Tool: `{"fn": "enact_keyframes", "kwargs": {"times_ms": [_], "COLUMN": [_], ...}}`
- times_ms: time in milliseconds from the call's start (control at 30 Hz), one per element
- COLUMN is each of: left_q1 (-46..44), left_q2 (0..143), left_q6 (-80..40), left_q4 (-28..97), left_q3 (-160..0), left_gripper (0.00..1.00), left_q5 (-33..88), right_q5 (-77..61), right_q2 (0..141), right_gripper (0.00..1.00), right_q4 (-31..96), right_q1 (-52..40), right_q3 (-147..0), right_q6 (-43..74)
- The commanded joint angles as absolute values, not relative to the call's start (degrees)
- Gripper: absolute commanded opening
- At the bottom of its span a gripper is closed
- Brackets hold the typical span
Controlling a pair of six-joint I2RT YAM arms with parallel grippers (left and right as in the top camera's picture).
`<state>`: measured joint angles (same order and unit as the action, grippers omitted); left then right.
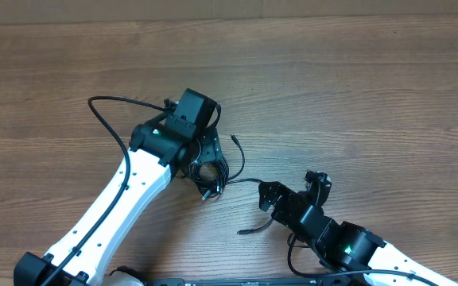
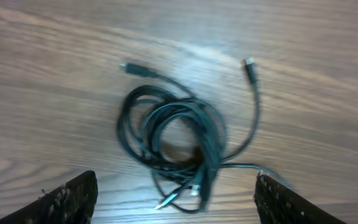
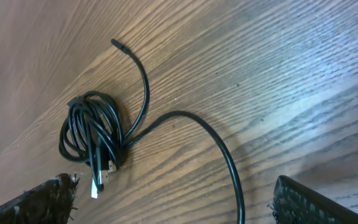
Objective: Untangle cables
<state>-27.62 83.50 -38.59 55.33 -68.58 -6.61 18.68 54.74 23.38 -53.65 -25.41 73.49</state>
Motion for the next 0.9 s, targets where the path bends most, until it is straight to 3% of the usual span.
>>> {"fn": "enact_keyframes", "kwargs": {"times_ms": [0,200,400,633,867], "left_q1": [-27.2,-27.2,-25.7,-20.9,-19.3], "left_q2": [83.2,83.2,83.2,84.1,90.1], "left_q6": [-42.0,-56.9,-57.5,-62.6,-55.1], "left_q4": [55.7,51.0,43.2,42.7,37.4], "left_q3": [-64.8,-57.5,-54.2,-53.3,-53.3], "left_gripper": [0.81,0.73,0.69,0.60,0.52], "left_q5": [-9.6,-9.6,-9.9,-12.8,-1.5], "right_q5": [17.9,17.8,17.9,18.8,20.6], "right_q2": [54.3,54.3,55.5,56.0,56.1], "right_gripper": [1.00,1.00,1.00,1.00,1.00], "right_q4": [23.3,23.6,25.3,25.5,25.8], "right_q1": [-53.5,-53.5,-53.5,-53.5,-53.5], "right_q3": [-25.6,-25.6,-25.6,-25.6,-25.6], "right_q6": [73.5,73.4,73.4,73.4,71.5]}}
